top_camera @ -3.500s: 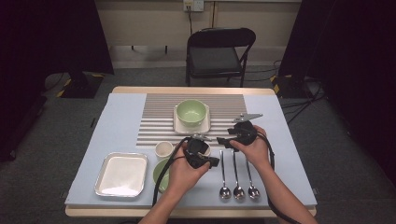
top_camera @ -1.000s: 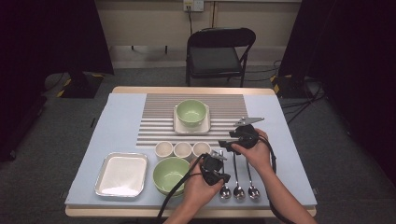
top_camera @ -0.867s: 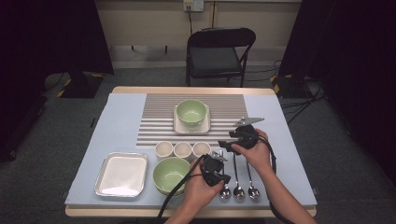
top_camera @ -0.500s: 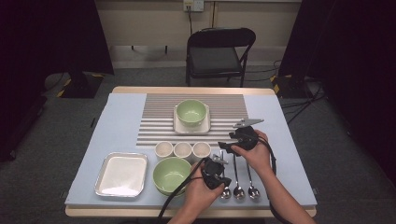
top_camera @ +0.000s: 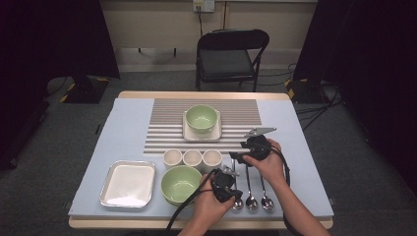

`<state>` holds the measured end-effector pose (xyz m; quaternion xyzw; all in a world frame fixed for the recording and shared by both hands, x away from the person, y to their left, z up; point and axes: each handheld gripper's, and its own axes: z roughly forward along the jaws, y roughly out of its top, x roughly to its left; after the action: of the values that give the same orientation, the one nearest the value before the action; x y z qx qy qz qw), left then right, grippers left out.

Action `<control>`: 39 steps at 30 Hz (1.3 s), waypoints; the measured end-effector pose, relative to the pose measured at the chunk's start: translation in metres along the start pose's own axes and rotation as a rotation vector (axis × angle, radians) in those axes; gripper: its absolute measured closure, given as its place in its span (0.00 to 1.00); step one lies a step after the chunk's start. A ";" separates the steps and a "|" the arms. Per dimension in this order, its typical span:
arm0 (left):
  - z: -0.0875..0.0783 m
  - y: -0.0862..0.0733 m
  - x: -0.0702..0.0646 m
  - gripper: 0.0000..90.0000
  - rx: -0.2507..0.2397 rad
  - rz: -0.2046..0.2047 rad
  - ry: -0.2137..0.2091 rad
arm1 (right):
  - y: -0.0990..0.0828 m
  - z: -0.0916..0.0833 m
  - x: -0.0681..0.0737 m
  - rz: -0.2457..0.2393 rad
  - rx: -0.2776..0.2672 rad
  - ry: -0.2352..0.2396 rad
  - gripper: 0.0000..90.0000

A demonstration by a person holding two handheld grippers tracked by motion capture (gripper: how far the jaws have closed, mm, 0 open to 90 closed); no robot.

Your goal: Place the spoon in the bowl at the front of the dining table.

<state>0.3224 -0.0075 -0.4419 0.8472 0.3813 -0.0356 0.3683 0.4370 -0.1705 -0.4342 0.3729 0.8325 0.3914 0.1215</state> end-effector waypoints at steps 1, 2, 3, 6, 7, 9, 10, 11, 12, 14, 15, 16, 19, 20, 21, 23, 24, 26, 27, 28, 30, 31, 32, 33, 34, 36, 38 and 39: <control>0.000 0.000 0.000 1.00 -0.004 -0.005 -0.001 | 0.000 0.000 0.000 -0.001 -0.001 -0.001 0.37; 0.000 -0.001 0.000 1.00 -0.003 -0.004 -0.002 | 0.000 0.000 0.000 0.000 -0.001 0.000 0.37; 0.000 -0.001 0.001 1.00 -0.002 -0.003 -0.001 | 0.000 0.000 0.001 0.000 -0.001 0.001 0.37; 0.000 -0.002 0.001 1.00 0.000 -0.002 0.000 | -0.001 0.001 0.001 -0.003 0.001 0.002 0.37; 0.000 -0.002 0.001 1.00 -0.001 -0.002 0.002 | -0.001 0.001 0.002 -0.004 0.000 0.001 0.37; 0.000 -0.003 0.001 1.00 -0.001 -0.002 0.004 | -0.001 0.001 0.002 -0.004 -0.002 0.002 0.37; 0.000 -0.003 0.000 1.00 0.000 -0.001 0.006 | -0.001 0.001 0.002 -0.004 -0.003 0.003 0.37; 0.000 -0.003 0.000 1.00 0.004 0.005 0.008 | -0.001 0.001 0.002 -0.004 -0.004 0.003 0.37; 0.001 -0.004 0.000 1.00 0.003 0.008 0.013 | -0.001 0.001 0.002 -0.005 -0.005 0.002 0.37; 0.001 -0.004 -0.001 1.00 0.002 0.010 0.021 | -0.001 0.001 0.002 -0.005 -0.005 0.003 0.37; 0.002 -0.004 -0.002 1.00 0.004 0.014 0.023 | -0.001 0.001 0.002 -0.003 -0.005 0.003 0.37; 0.002 -0.004 -0.002 1.00 0.007 0.018 0.021 | -0.001 0.001 0.002 -0.003 -0.006 0.000 0.37; 0.003 -0.006 -0.005 1.00 0.014 0.025 0.024 | -0.002 0.000 0.002 -0.002 -0.006 0.001 0.37; 0.004 -0.006 -0.005 1.00 0.013 0.024 0.020 | -0.002 0.000 0.002 -0.002 -0.007 0.002 0.37; 0.004 -0.007 -0.006 1.00 0.014 0.022 0.018 | -0.002 0.000 0.002 -0.003 -0.007 0.002 0.37; 0.005 -0.008 -0.007 1.00 0.017 0.026 0.019 | -0.002 0.000 0.002 -0.001 -0.007 0.001 0.37; 0.006 -0.008 -0.007 1.00 0.015 0.030 0.022 | -0.002 0.000 0.002 0.002 -0.005 0.000 0.37; 0.006 -0.008 -0.008 1.00 0.016 0.025 0.025 | -0.003 0.000 0.002 0.001 -0.004 0.002 0.37; 0.006 -0.009 -0.008 1.00 0.013 0.026 0.025 | -0.003 0.000 0.002 0.000 -0.005 0.002 0.37; 0.006 -0.009 -0.009 1.00 0.017 0.029 0.025 | -0.003 0.000 0.002 -0.001 -0.003 0.003 0.37; 0.006 -0.009 -0.009 1.00 0.013 0.029 0.024 | -0.004 0.000 0.002 0.000 -0.004 0.004 0.37; 0.006 -0.009 -0.009 1.00 0.014 0.031 0.027 | -0.004 0.000 0.002 0.000 -0.003 0.004 0.37; 0.006 -0.010 -0.009 1.00 0.009 0.027 0.026 | -0.004 0.001 0.003 0.001 -0.003 0.005 0.37; 0.006 -0.010 -0.010 1.00 0.010 0.024 0.025 | -0.004 0.001 0.003 0.001 -0.005 0.005 0.37; 0.006 -0.010 -0.010 1.00 0.011 0.027 0.028 | -0.004 0.001 0.003 0.002 -0.005 0.005 0.37; 0.006 -0.011 -0.010 1.00 0.013 0.031 0.030 | -0.005 0.001 0.003 0.004 -0.004 0.006 0.37; 0.006 -0.011 -0.011 1.00 0.008 0.032 0.029 | -0.006 0.001 0.003 0.005 -0.004 0.006 0.37; 0.005 -0.012 -0.011 1.00 0.011 0.034 0.029 | -0.006 0.001 0.003 0.006 -0.004 0.006 0.37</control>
<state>0.3078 -0.0129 -0.4490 0.8561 0.3718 -0.0191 0.3585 0.4323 -0.1700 -0.4389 0.3738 0.8311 0.3943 0.1187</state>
